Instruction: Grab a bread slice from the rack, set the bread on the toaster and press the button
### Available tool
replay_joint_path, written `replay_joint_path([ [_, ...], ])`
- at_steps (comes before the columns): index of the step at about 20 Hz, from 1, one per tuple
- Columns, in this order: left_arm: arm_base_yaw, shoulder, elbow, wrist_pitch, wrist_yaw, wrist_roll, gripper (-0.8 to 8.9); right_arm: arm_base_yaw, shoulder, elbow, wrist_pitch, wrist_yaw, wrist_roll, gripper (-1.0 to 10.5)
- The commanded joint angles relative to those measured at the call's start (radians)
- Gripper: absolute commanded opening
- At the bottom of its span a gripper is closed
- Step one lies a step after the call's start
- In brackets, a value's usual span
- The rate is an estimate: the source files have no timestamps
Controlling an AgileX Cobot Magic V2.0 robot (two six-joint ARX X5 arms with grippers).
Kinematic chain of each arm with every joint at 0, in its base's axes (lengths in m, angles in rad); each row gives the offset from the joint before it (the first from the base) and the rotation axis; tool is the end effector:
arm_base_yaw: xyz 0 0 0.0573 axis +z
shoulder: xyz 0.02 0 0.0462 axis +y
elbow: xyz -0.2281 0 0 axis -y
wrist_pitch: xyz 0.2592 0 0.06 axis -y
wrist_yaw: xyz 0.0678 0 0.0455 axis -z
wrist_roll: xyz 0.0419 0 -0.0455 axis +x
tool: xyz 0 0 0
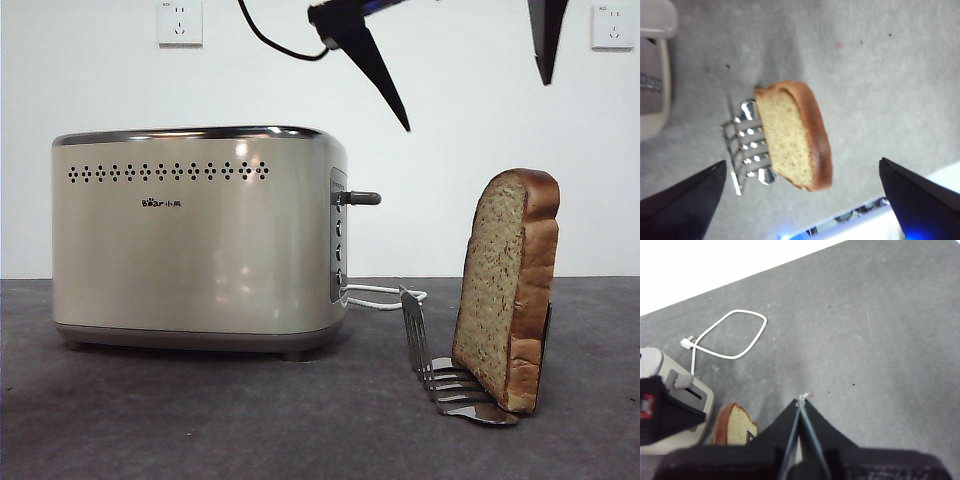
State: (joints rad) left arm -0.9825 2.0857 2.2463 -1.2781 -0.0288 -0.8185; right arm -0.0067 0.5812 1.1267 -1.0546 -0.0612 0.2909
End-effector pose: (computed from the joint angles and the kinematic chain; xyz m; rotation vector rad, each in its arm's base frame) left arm 0.2378 -0.3542 0.3041 -0.1380 1.2479 -0.3709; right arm 0.1155 0.0018 0.3611 0.3018 0.5132 -0.0211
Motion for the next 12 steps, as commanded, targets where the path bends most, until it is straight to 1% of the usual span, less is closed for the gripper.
replay_joint_path([
  [1,-0.008,0.055,0.001,0.004,0.03,0.002,5.99,0.0,-0.002,0.002,0.005,-0.003,-0.009,0.0],
  [4,-0.013,0.105,0.001,-0.007,0.045,-0.034,5.99,0.0,-0.002,0.002,-0.001,-0.003,-0.009,0.0],
  [12,0.011,0.126,0.001,-0.017,0.003,-0.026,5.93,0.0,-0.002,0.002,-0.024,-0.003,-0.016,0.0],
])
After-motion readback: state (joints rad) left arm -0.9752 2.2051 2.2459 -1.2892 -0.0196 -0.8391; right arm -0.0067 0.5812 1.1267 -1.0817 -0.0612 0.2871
